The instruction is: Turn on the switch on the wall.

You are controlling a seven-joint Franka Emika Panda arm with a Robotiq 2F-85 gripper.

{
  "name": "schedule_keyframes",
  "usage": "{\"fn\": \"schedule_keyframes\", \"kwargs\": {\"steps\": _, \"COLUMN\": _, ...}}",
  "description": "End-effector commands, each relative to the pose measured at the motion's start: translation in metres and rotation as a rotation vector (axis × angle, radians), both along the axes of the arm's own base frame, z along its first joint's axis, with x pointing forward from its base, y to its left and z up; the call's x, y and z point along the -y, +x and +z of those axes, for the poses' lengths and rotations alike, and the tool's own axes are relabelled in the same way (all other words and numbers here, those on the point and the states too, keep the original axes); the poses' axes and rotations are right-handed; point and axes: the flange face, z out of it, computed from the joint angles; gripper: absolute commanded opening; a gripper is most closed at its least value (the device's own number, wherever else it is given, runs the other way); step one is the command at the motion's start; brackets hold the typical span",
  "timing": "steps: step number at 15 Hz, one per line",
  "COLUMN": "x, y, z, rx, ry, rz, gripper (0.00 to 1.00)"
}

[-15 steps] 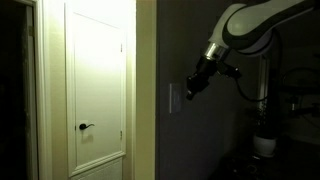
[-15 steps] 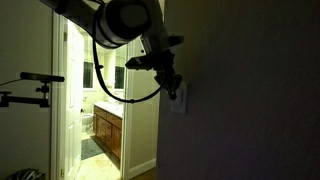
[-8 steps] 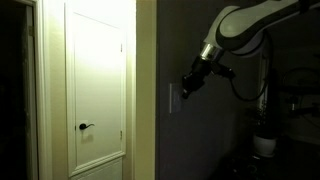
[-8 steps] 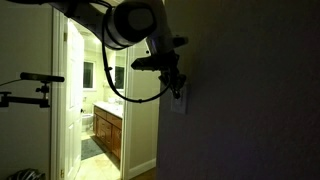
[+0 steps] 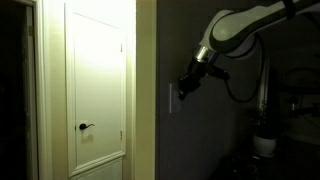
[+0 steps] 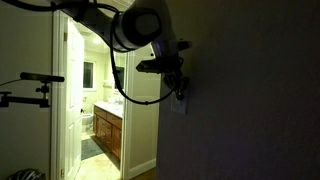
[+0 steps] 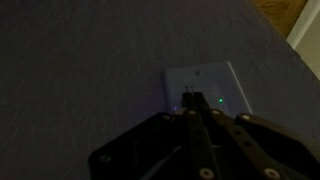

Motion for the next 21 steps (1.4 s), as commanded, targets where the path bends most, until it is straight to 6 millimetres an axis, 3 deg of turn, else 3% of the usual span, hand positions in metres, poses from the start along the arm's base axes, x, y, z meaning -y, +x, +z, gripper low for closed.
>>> {"fn": "schedule_keyframes", "kwargs": {"steps": 1, "x": 0.0032, "y": 0.0103, "z": 0.0059, "rx": 0.035, "ry": -0.009, "rz": 0.014, "gripper": 0.06}}
{"fn": "schedule_keyframes", "kwargs": {"steps": 21, "x": 0.0024, "y": 0.0099, "z": 0.0086, "rx": 0.044, "ry": -0.025, "rz": 0.04, "gripper": 0.06}}
